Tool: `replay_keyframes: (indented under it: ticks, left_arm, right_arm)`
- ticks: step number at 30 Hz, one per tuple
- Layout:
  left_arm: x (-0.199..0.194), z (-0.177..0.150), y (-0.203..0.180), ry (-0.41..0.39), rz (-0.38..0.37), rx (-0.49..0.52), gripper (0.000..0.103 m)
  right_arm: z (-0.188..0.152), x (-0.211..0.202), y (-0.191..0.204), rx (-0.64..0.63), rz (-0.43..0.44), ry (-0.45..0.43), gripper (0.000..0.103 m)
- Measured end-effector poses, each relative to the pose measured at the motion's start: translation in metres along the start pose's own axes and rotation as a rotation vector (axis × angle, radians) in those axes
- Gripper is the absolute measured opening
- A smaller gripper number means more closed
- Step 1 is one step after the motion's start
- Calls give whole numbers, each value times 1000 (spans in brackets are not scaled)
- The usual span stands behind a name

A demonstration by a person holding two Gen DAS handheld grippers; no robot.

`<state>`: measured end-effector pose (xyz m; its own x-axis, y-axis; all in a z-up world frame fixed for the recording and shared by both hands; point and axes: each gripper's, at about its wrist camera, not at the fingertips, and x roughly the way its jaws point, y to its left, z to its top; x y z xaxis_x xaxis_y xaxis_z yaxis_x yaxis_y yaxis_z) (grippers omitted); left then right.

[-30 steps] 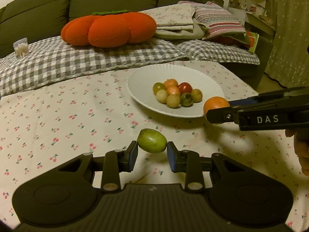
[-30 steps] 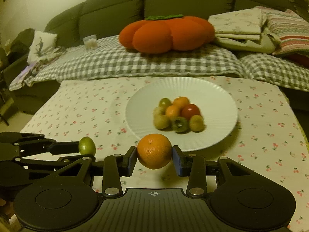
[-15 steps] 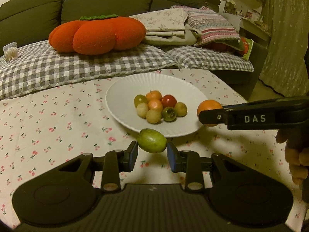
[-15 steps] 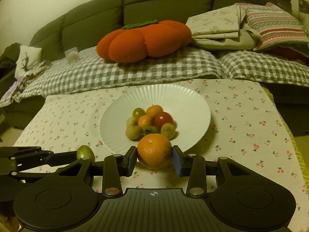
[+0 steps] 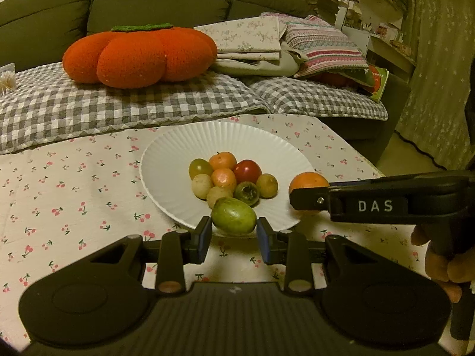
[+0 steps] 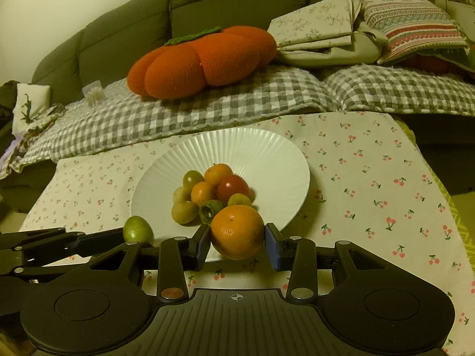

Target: Organize fruits

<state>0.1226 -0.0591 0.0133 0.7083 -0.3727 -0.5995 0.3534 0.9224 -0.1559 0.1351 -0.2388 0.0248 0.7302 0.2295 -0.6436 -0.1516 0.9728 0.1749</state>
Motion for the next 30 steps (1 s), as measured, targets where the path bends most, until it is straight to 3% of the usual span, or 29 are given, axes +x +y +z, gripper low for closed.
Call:
replay_keyframes:
  ticks: [13,16,19,30]
  left_arm:
    - [5,-1,0,4,11,11,32]
    - [3,-1,0,6,7,11,39]
    - [-1,-1,-1,0,6,8,45]
    - [-17,-8,4,9,27,4,65]
  right_arm:
    - [1,1,-1,4,8,2,40]
    - [1,0,-2,20,11,8,40]
    - [2,-5,-5,41,24,-10,53]
    - [1,-16,-1,15,16,-20,59]
